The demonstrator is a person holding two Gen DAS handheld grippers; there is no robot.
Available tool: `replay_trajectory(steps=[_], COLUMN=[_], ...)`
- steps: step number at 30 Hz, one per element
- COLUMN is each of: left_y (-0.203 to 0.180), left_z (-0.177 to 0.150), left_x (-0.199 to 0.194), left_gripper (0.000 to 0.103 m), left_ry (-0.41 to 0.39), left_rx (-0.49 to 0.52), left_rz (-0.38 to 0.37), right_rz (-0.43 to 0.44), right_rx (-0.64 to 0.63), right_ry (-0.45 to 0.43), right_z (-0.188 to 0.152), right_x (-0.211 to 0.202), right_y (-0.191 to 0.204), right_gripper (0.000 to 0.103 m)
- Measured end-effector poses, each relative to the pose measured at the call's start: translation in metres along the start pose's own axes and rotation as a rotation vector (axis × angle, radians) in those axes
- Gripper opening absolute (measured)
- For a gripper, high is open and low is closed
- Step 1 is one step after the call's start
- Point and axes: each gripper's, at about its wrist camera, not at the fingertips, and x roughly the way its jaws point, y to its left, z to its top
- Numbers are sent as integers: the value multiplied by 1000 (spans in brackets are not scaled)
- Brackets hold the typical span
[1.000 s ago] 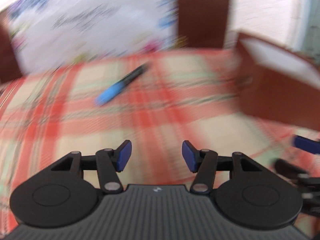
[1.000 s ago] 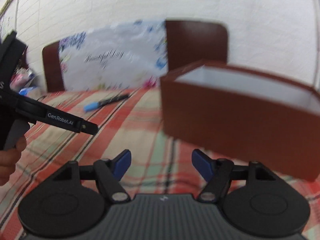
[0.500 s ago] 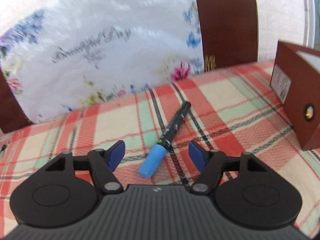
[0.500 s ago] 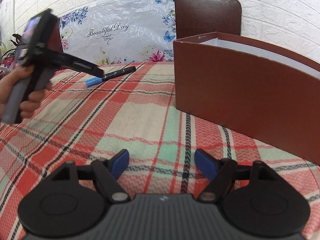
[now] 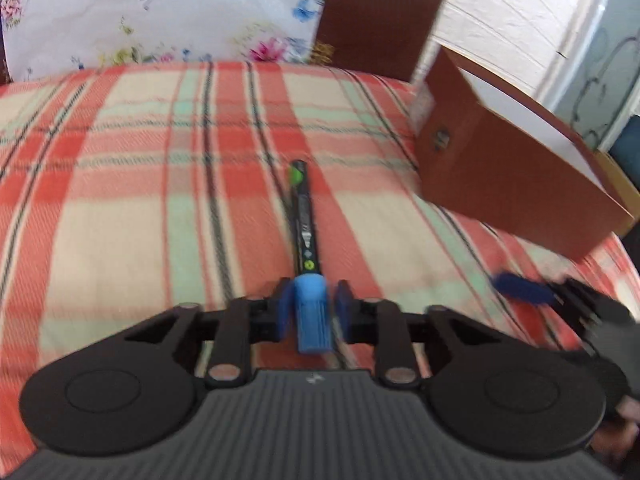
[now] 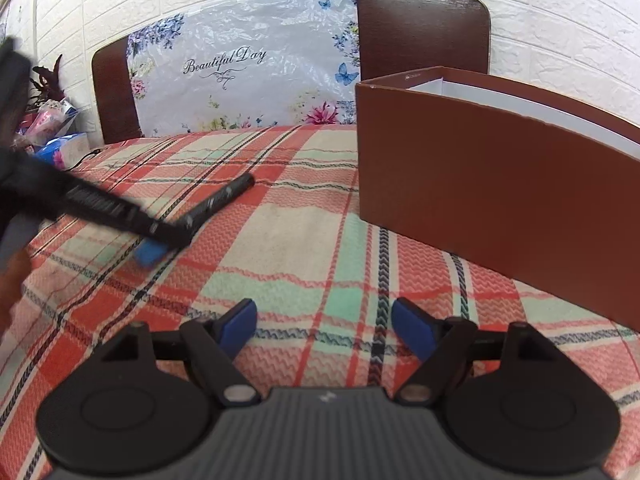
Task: Organize objects
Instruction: 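Grasp the black marker with blue cap using the left gripper, then lower the marker into the brown box and open the left gripper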
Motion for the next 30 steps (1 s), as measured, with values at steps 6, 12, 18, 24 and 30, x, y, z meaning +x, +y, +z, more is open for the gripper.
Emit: replay_trajectory(steps=[6, 12, 18, 24, 30], left_y=[-1, 11, 10, -2, -80], left_z=[13, 66, 65, 54, 97], left_x=[-27, 7, 46, 27, -4], left_gripper=[68, 46, 20, 20, 18], left_ry=[93, 104, 192, 187, 35], left_rx=[8, -24, -39, -93, 52], left_rz=[-80, 25, 70, -35, -141], right_rz=[82, 226, 261, 212, 34], right_rx=[-17, -24, 2, -136, -165], right_ry=[0, 7, 63, 69, -135], right_z=[-1, 20, 39, 26, 24], right_x=[-18, -13, 32, 19, -27], right_y=[9, 43, 71, 79, 55], right_gripper=[77, 77, 72, 30, 28])
